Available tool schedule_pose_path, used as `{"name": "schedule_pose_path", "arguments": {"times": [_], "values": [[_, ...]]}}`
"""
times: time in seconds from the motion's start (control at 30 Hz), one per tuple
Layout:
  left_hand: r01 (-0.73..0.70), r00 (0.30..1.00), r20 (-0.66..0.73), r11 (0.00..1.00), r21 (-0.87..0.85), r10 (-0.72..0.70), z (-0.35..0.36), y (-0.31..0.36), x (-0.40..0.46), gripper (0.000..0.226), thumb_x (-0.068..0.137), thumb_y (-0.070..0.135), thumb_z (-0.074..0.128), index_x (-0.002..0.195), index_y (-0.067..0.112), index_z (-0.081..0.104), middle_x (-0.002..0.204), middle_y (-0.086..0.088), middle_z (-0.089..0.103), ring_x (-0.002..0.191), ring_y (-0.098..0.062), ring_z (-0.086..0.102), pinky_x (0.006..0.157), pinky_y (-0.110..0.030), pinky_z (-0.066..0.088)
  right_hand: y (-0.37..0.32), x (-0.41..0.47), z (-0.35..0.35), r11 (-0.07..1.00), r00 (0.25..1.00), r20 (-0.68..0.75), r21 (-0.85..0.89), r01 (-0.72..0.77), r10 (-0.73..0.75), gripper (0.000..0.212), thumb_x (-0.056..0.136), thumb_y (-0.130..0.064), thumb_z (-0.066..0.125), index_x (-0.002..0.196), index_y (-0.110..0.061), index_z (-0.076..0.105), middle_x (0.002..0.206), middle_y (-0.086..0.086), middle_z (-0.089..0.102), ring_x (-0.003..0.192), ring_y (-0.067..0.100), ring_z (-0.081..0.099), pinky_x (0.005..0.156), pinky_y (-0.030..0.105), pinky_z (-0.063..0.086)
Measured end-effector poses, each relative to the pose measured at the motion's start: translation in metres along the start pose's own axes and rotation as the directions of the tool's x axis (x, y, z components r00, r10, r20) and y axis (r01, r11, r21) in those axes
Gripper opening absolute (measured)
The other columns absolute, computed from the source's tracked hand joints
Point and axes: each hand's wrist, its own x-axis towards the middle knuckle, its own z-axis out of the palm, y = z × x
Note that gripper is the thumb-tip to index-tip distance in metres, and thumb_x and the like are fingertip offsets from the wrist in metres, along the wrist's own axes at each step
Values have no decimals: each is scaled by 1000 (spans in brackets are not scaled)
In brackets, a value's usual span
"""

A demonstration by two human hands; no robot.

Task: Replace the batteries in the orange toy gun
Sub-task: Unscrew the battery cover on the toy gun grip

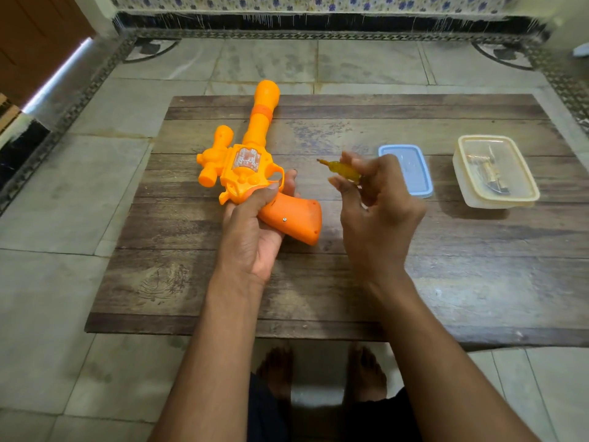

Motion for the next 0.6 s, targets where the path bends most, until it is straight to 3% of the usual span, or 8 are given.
{"name": "schedule_pose_path", "arguments": {"times": [0.13, 0.2, 0.3, 0.43, 0.6], "values": [[-24, 1000, -13, 1000, 2, 24, -2, 1, 1, 56, 90, -10, 58, 143, 4, 48, 145, -31, 52, 103, -29, 74, 99, -39, 54, 21, -4, 15, 987, 979, 199, -161, -9, 41, 20, 80, 11, 71, 80, -3, 56, 86, 14, 76, 77, 32, 74, 60, 42, 56], [-29, 999, -17, 999, 20, 30, -3, 2, 1, 52, 90, -10, 57, 139, 6, 51, 145, -32, 52, 102, -28, 74, 106, -41, 50, 26, -4, 22, 967, 961, 272, -254, 27, 45, 23, 76, 14, 66, 75, -5, 53, 71, 18, 67, 60, 38, 63, 49, 39, 41], [-37, 999, -4, 999, 15, 37, -4, 3, 1, 55, 90, -9, 58, 142, 6, 50, 145, -32, 51, 104, -28, 74, 101, -40, 54, 25, -5, 34, 931, 948, 309, -362, 48, 71, 22, 70, 17, 62, 72, -3, 54, 66, 23, 62, 53, 42, 57, 52, 32, 23], [-34, 999, 2, 999, 34, 34, -5, 4, -1, 54, 91, -8, 58, 141, 8, 50, 145, -33, 51, 103, -27, 73, 113, -49, 44, 24, -7, 47, 916, 935, 330, -402, 11, 133, 8, 71, 12, 53, 71, 4, 55, 75, 27, 62, 57, 46, 59, 54, 34, 28], [-41, 999, 4, 999, 31, 41, -5, 7, -2, 55, 91, -9, 57, 142, 8, 49, 145, -31, 52, 104, -27, 73, 105, -43, 52, 27, -8, 45, 894, 922, 335, -448, -27, 196, 12, 79, 12, 55, 81, 2, 60, 87, 24, 67, 75, 47, 63, 57, 37, 30]]}}
